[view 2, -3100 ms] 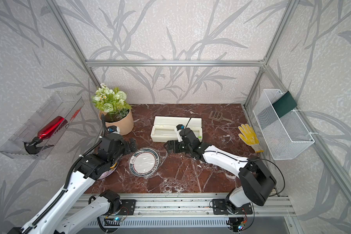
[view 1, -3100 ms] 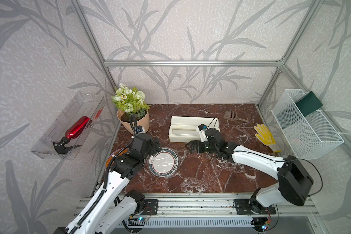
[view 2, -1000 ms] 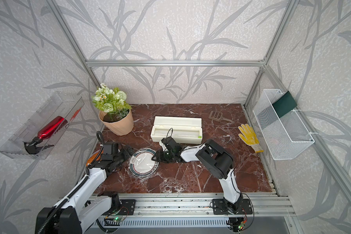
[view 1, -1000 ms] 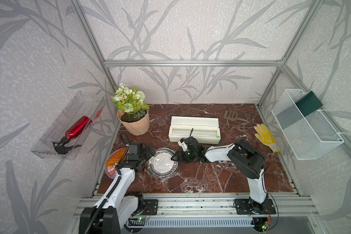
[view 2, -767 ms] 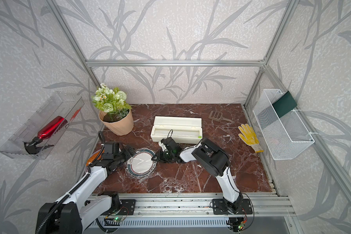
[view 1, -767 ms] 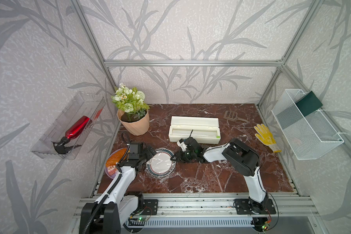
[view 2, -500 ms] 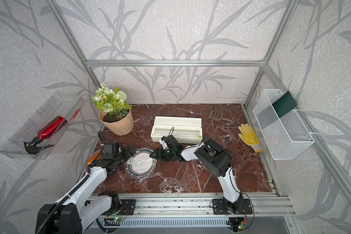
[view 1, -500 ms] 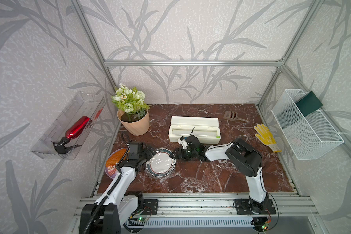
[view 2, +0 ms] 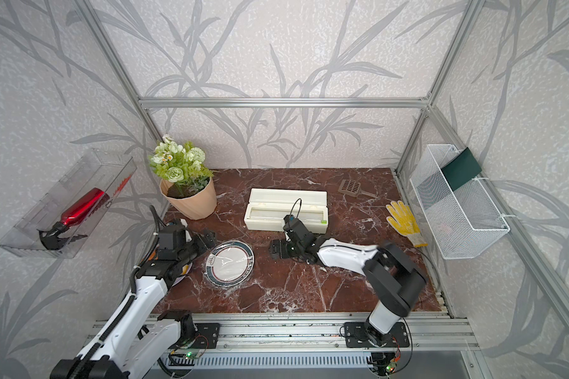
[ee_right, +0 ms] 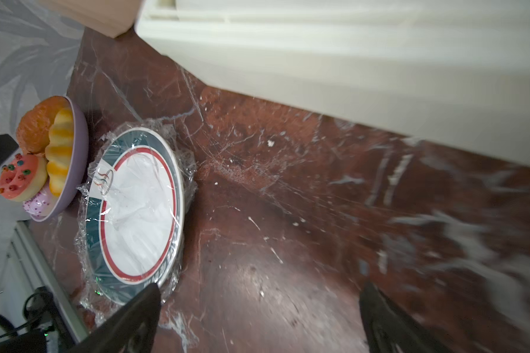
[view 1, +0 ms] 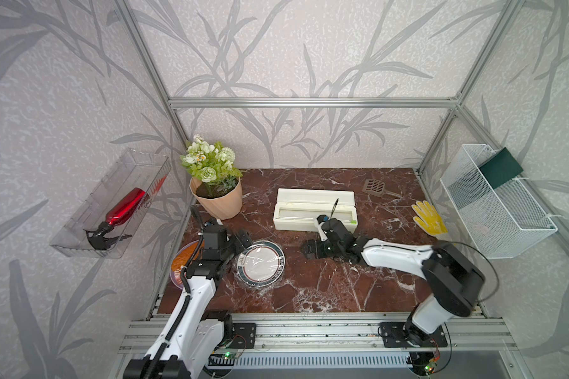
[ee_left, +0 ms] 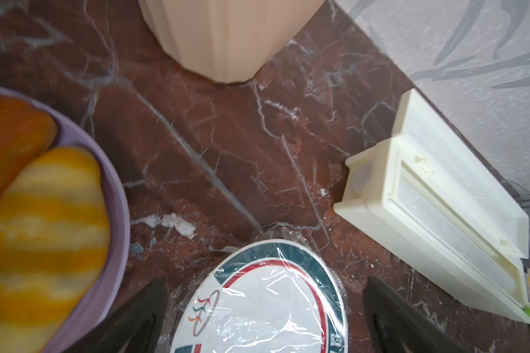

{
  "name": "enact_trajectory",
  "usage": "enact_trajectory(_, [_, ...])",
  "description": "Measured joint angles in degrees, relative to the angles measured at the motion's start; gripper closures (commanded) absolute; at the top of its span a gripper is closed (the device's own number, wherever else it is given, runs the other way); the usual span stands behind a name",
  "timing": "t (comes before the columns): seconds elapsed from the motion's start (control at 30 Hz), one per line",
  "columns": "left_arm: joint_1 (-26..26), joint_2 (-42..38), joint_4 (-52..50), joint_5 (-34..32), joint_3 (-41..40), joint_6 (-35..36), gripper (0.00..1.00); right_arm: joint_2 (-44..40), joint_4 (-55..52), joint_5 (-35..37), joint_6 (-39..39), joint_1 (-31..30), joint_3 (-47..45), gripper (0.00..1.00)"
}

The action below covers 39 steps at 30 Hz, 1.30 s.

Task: Wrap the plate with plastic wrap
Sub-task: Reset both arms

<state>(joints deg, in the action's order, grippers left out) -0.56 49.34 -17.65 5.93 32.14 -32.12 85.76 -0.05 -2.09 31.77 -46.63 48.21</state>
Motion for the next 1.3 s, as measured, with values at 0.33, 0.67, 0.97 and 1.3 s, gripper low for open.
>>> enact_trajectory(0.33, [0.37, 8.66, 15.3, -7.08, -1.7, 14.53, 0.01, -36.61, 12.04, 24.33, -31.67, 4.79, -16.96, 0.01])
enact_trajectory(0.67, [2.21, 25.16, 35.69, -9.92, -7.5, 25.9, 0.01, -30.71, 22.01, 23.47, -31.26, 35.08, -31.63, 0.01])
enact_trajectory(0.97, [3.13, 38.51, 60.5, -7.54, -10.45, 28.2, 0.01, 1.44, 58.95, 12.17, -31.45, 42.05, -37.29, 0.01])
enact_trajectory(1.3, [3.15, 38.95, 64.22, -7.3, -9.66, 28.55, 0.01, 4.85, 57.0, 3.19, -33.55, 42.88, -26.47, 0.01])
